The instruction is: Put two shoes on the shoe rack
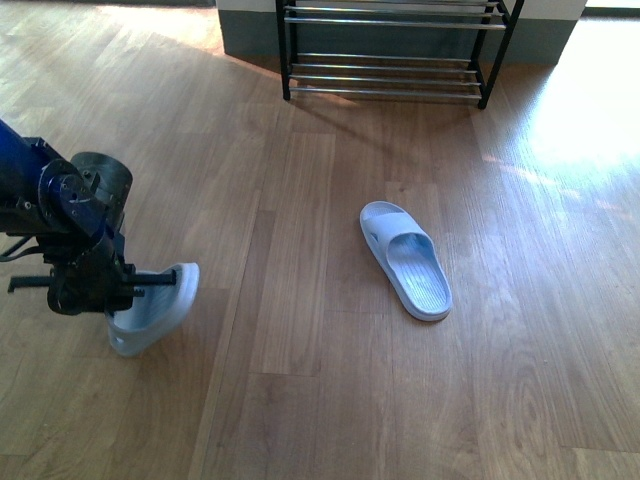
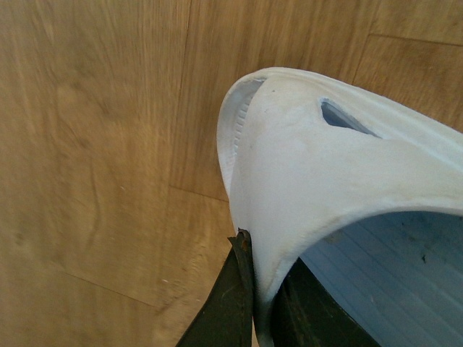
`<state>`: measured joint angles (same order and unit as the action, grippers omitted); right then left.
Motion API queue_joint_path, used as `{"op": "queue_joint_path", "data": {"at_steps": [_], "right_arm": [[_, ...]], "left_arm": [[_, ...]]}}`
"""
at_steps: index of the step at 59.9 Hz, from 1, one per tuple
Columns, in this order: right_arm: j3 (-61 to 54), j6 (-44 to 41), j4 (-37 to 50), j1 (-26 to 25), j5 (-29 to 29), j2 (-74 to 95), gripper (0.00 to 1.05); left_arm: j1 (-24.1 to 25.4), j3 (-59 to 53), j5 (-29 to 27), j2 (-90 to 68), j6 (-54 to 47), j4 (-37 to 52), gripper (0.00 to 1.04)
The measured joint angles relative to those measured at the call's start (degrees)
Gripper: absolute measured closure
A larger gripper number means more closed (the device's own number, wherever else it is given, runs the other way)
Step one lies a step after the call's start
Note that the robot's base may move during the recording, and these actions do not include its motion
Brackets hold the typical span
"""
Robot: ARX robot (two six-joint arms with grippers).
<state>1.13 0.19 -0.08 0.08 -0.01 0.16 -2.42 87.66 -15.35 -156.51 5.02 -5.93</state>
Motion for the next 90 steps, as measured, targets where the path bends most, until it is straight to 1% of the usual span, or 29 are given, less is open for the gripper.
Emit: {"op": "queue_joint_path", "data": {"at_steps": [3,6,10,13,17,19,22,23,25,29,30,32,36,41,46,52,54,57,62,64,66,69,75,80,90], "right_arm": [[0.0,0.0,0.0,0.0,0.0,0.0,0.09],[0.0,0.0,0.0,0.0,0.0,0.0,0.09],[0.0,0.0,0.0,0.0,0.0,0.0,0.09],[0.0,0.0,0.0,0.0,0.0,0.0,0.09],[0.0,0.0,0.0,0.0,0.0,0.0,0.09],[0.0,0.0,0.0,0.0,0.0,0.0,0.09],[0.0,0.0,0.0,0.0,0.0,0.0,0.09],[0.0,0.0,0.0,0.0,0.0,0.0,0.09],[0.0,0.0,0.0,0.0,0.0,0.0,0.09],[0.0,0.0,0.0,0.0,0.0,0.0,0.09],[0.0,0.0,0.0,0.0,0.0,0.0,0.09],[0.0,0.0,0.0,0.0,0.0,0.0,0.09],[0.0,0.0,0.0,0.0,0.0,0.0,0.09],[0.0,0.0,0.0,0.0,0.0,0.0,0.09],[0.0,0.0,0.0,0.0,0.0,0.0,0.09],[0.0,0.0,0.0,0.0,0.0,0.0,0.09],[0.0,0.0,0.0,0.0,0.0,0.0,0.09],[0.0,0.0,0.0,0.0,0.0,0.0,0.09],[0.0,0.0,0.0,0.0,0.0,0.0,0.09],[0.0,0.0,0.0,0.0,0.0,0.0,0.09],[0.0,0.0,0.0,0.0,0.0,0.0,0.09],[0.0,0.0,0.0,0.0,0.0,0.0,0.09],[0.0,0.0,0.0,0.0,0.0,0.0,0.09],[0.0,0.0,0.0,0.0,0.0,0.0,0.09],[0.0,0.0,0.0,0.0,0.0,0.0,0.09]], "left_arm": [[-0.5,-0.7,-0.2,1.2,-3.4,1.1,1.03],[-1.2,-2.2,-4.0,2.3,-9.5,4.8,1.03],[-1.9,-2.9,-5.9,2.9,-15.1,7.2,1.03],[-2.7,-4.3,-9.3,3.1,-22.4,12.0,1.03],[-3.1,-5.4,-9.4,3.1,-27.4,14.3,1.03],[-3.4,-6.1,-10.8,3.1,-29.9,16.7,1.03],[-3.6,-7.1,-11.3,3.0,-34.2,20.9,1.03],[-3.7,-7.3,-11.3,2.9,-34.9,21.7,1.03],[-4.1,-8.1,-11.0,2.8,-38.4,25.9,1.03],[-4.7,-8.1,-9.4,2.8,-39.7,26.8,1.03],[-4.8,-8.3,-9.3,2.7,-40.0,27.6,1.02],[-5.1,-8.2,-9.3,2.6,-40.3,28.1,0.98],[-5.5,-8.2,-8.3,2.6,-40.4,27.5,0.87],[-5.7,-7.6,-6.9,2.6,-37.1,24.0,0.73],[-5.7,-7.6,-6.5,2.6,-34.8,22.8,0.61],[-5.0,-7.0,-3.4,2.7,-28.3,18.2,0.45],[-4.4,-7.0,-0.9,3.1,-23.1,15.6,0.36],[-4.0,-7.4,0.8,3.7,-19.1,14.6,0.28],[-2.8,-9.0,3.8,5.3,-7.9,15.0,0.14],[-2.6,-9.5,3.6,5.9,-3.1,14.7,0.09],[-2.5,-10.4,3.7,6.4,2.4,16.3,0.08],[-2.1,-11.3,5.3,6.4,12.1,18.7,0.1],[-3.3,-11.7,5.5,4.7,23.4,20.1,0.09],[-5.0,-10.6,5.9,2.4,26.5,20.2,0.09],[-7.1,-7.3,6.4,-1.2,28.2,19.9,0.09]]}}
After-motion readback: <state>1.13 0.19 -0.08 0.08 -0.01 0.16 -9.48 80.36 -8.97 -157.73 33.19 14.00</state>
